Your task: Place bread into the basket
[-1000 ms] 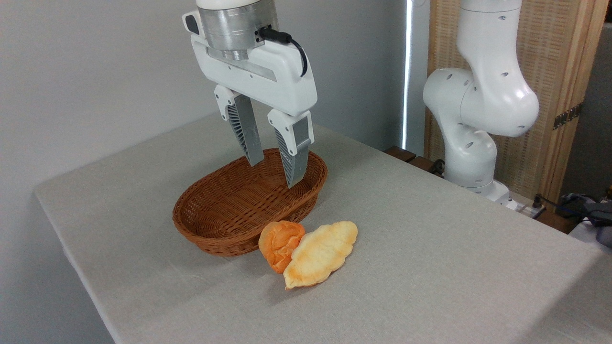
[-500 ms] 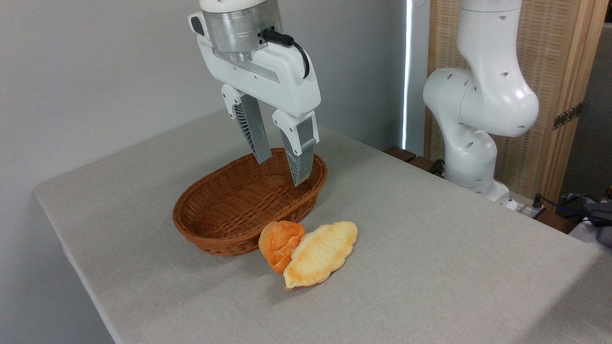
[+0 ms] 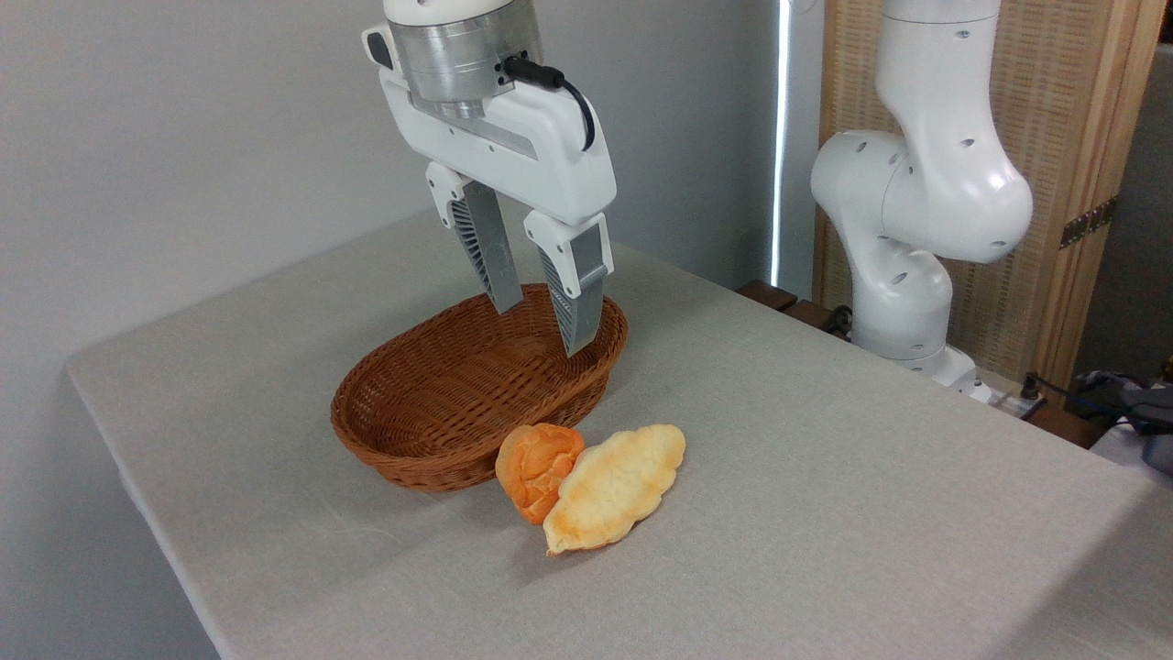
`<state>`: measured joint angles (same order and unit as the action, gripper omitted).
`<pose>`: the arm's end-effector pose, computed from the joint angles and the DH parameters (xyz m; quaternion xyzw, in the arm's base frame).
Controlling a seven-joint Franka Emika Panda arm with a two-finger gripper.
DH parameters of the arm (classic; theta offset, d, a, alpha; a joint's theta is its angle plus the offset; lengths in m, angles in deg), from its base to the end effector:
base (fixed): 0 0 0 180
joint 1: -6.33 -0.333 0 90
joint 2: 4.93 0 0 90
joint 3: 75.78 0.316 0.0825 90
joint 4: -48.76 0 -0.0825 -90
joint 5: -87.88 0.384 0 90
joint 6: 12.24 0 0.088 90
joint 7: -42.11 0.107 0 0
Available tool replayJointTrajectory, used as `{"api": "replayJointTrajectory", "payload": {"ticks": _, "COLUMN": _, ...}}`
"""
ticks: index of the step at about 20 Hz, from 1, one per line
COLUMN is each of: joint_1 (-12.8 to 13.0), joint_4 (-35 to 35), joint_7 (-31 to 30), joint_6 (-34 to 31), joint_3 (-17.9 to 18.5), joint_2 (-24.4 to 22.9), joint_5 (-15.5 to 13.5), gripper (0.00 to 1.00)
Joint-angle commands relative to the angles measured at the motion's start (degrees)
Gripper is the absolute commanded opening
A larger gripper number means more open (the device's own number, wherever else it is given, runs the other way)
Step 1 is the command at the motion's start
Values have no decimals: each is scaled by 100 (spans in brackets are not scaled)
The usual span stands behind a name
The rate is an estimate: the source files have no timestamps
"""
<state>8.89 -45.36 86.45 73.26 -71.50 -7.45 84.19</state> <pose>0.5308 0.0095 0.6085 0.9294 -0.3636 -0.0358 0.0520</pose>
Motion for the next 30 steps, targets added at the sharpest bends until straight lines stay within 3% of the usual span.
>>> {"api": "replayJointTrajectory", "payload": {"ticks": 1, "joint_1": 44, "joint_4": 16, "joint_7": 119, "joint_6": -184, "joint_3": 81, "joint_2": -47, "joint_5": -115, "gripper": 100}}
{"api": "replayJointTrajectory", "payload": {"ticks": 6, "joint_1": 87, "joint_4": -342, "joint_7": 111, "joint_6": 44, "joint_3": 20, "joint_2": -204, "joint_5": -115, "gripper": 100}}
{"api": "replayJointTrajectory", "payload": {"ticks": 11, "joint_1": 114, "joint_4": -1563, "joint_7": 111, "joint_6": 949, "joint_3": 28, "joint_2": -661, "joint_5": -115, "gripper": 100}}
{"api": "replayJointTrajectory", "payload": {"ticks": 14, "joint_1": 175, "joint_4": -1934, "joint_7": 111, "joint_6": 1107, "joint_3": 28, "joint_2": -697, "joint_5": -10, "gripper": 100}}
{"api": "replayJointTrajectory", "payload": {"ticks": 24, "joint_1": 290, "joint_4": -2848, "joint_7": 119, "joint_6": 1898, "joint_3": 20, "joint_2": -689, "joint_5": 834, "gripper": 100}}
{"api": "replayJointTrajectory", "payload": {"ticks": 30, "joint_1": 369, "joint_4": -2928, "joint_7": 111, "joint_6": 1978, "joint_3": 20, "joint_2": -548, "joint_5": 878, "gripper": 100}}
